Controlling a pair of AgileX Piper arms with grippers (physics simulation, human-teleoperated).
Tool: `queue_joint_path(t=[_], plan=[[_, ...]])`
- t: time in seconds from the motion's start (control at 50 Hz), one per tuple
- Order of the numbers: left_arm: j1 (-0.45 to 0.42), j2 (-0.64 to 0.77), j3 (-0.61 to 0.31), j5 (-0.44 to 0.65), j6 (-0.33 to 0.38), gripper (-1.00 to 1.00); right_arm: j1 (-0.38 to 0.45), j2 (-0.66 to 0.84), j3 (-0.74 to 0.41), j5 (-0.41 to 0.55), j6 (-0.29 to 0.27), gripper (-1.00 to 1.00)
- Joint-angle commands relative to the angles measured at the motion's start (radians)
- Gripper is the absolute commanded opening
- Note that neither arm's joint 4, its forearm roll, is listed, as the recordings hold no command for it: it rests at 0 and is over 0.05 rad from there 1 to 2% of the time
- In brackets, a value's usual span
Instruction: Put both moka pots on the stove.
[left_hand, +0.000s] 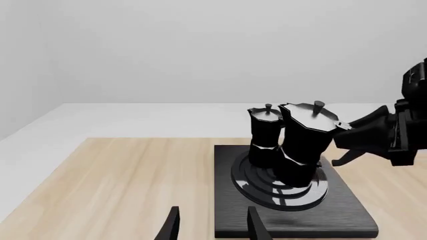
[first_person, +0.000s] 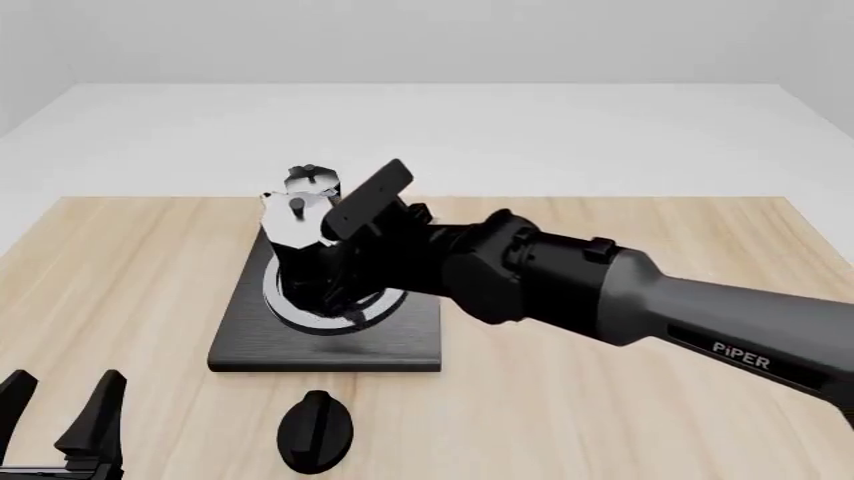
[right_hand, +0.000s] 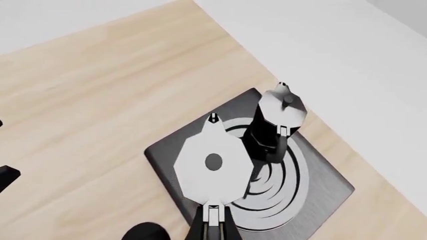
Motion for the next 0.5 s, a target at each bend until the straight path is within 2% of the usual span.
queue_joint_path(t=[0.02,0.5], plan=[[0.000,0.000,0.000,0.000,0.000,1.00,-0.009,0.011,-0.053,-0.010,0.009,-1.00],[0.000,0.000,0.000,0.000,0.000,1.00,-0.019,0.050,-0.056,-0.031,0.024,-1.00]])
